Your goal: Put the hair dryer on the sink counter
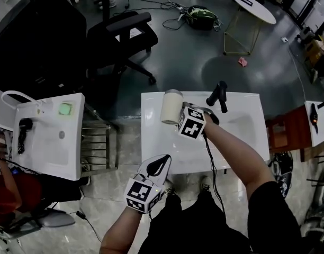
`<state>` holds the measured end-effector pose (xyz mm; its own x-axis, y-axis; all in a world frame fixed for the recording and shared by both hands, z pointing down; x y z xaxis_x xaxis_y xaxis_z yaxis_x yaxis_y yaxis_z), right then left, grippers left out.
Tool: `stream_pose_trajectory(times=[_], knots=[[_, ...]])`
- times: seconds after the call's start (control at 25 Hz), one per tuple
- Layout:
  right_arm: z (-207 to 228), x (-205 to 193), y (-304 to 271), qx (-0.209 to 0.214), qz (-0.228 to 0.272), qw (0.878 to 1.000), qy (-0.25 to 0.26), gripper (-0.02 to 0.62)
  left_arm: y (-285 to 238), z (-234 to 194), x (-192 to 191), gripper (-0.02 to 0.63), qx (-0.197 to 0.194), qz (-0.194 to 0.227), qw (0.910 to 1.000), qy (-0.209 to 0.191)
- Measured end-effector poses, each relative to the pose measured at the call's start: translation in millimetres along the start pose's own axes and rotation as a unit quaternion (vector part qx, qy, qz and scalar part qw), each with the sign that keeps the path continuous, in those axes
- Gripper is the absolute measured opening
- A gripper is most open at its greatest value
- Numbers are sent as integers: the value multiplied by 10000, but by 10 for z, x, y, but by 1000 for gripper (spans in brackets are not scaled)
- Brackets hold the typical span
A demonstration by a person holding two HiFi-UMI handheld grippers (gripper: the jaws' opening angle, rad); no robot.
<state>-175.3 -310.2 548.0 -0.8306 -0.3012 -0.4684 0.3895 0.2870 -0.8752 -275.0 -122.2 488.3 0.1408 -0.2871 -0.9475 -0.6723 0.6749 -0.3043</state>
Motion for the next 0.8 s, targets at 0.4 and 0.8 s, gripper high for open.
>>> stream_pose_trajectory(times=[0.4,0.8], knots=[[147,44,-524,-127,-934,9918,866,144,-50,30,-216,3,-83,-137,9998,115],[224,96,-937,-144,-1572,9787,1311,146,6,-20,-353,3,-10,-223,9994,268]])
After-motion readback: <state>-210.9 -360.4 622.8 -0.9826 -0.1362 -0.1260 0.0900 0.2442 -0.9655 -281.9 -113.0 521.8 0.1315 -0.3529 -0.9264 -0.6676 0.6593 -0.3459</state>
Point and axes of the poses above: the fingertips, and each gripper's own axes: y backward along the fingers, z to its right, x out of its top, the point moved 8 cm from there along y, backward along the fingers, and after that the axes turned 13 degrees about -y, right-handed, at the moved point
